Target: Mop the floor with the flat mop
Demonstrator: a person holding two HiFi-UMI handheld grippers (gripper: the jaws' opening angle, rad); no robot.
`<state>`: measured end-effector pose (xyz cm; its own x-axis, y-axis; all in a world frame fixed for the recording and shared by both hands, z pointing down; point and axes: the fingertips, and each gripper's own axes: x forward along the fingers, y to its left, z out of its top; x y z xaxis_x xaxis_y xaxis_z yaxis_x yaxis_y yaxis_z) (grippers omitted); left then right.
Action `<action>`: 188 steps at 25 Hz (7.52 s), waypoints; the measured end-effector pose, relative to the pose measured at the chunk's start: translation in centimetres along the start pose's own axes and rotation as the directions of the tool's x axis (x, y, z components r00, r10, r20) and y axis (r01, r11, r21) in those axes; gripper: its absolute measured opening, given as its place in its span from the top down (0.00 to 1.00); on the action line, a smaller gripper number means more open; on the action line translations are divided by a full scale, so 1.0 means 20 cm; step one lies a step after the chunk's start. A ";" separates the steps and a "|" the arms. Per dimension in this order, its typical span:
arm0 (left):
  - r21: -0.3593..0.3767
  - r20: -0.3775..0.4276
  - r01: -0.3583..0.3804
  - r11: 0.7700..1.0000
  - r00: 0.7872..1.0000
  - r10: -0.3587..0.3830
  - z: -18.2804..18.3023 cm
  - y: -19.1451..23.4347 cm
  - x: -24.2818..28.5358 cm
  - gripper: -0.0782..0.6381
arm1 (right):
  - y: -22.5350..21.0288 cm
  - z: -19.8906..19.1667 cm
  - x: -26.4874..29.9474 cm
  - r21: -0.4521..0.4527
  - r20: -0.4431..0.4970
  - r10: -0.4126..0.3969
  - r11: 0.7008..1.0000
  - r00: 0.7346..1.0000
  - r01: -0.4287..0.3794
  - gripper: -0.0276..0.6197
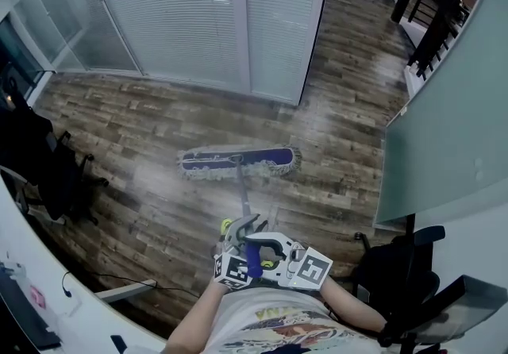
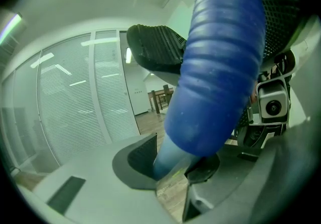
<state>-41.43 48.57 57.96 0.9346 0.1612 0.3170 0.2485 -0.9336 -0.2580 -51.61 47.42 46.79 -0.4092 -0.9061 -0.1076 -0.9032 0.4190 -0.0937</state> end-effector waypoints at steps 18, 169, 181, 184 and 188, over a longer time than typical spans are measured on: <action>-0.025 0.049 0.033 0.999 0.998 -0.032 -0.11 1.08 0.30 0.76 | -0.89 0.05 0.73 -0.002 -0.039 -0.037 0.999 0.999 0.037 0.59; -0.181 -0.219 -0.566 0.805 0.821 0.528 -0.14 1.00 0.36 0.76 | -0.80 0.09 0.32 0.200 0.032 0.626 0.760 0.779 -0.619 0.54; -0.186 -0.243 -0.591 0.785 0.802 0.546 -0.09 1.18 0.65 0.76 | -1.14 0.13 0.25 0.196 0.040 0.685 0.709 0.728 -0.678 0.54; -0.177 -0.261 -0.606 0.776 0.789 0.557 -0.09 1.28 0.78 0.76 | -1.32 0.12 0.24 0.204 0.032 0.708 0.686 0.706 -0.698 0.54; -0.182 -0.283 -0.637 0.749 0.763 0.581 -0.08 1.46 0.98 0.76 | -1.59 0.13 0.23 0.201 0.022 0.741 0.655 0.672 -0.729 0.54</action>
<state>-16.31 23.95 58.00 0.7857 -0.5097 0.3506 -0.4557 -0.8601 -0.2291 -24.49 30.16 46.61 -0.9409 -0.2969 -0.1631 -0.2671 0.9463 -0.1822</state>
